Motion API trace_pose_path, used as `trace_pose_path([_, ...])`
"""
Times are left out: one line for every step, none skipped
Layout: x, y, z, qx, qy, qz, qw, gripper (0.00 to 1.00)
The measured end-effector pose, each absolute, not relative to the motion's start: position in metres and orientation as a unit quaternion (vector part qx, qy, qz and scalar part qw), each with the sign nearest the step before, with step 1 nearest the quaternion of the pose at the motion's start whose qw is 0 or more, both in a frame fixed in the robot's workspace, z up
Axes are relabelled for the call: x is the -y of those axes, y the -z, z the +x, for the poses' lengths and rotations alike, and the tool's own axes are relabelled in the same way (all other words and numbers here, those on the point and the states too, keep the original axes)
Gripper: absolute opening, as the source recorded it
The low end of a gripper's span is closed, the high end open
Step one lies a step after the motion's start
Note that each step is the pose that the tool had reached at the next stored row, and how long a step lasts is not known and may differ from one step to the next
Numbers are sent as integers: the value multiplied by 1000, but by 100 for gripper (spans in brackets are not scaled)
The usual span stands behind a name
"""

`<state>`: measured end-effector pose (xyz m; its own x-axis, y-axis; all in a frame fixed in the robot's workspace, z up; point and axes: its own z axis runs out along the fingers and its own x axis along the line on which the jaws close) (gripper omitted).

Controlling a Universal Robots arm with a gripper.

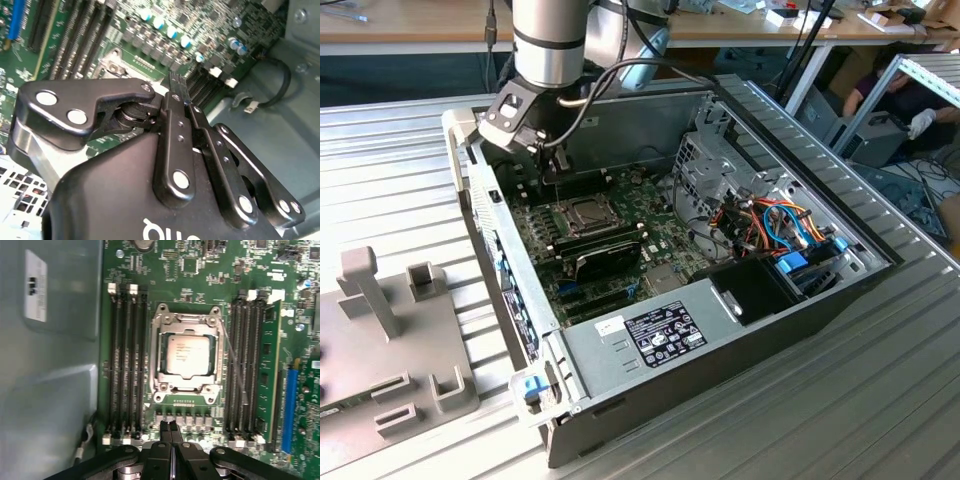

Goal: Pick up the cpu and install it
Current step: 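Install the first cpu locking lever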

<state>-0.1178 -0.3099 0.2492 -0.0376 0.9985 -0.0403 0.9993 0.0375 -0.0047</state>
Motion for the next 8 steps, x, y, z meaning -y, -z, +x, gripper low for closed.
trace_pose_path([312, -249, -118, -720, 16, 694, 13, 11])
trace_pose_path([314, -249, -118, -720, 16, 694, 13, 11])
trace_pose_path([316, -249, -118, -720, 16, 694, 13, 11])
trace_pose_path([316, -249, -118, -720, 16, 693, 13, 11])
trace_pose_path([316, -249, -118, -720, 16, 693, 13, 11])
trace_pose_path([316, -249, -118, -720, 16, 693, 13, 11])
trace_pose_path([316, -249, -118, -720, 16, 693, 13, 11])
trace_pose_path([316, -249, -118, -721, 16, 692, 13, 11])
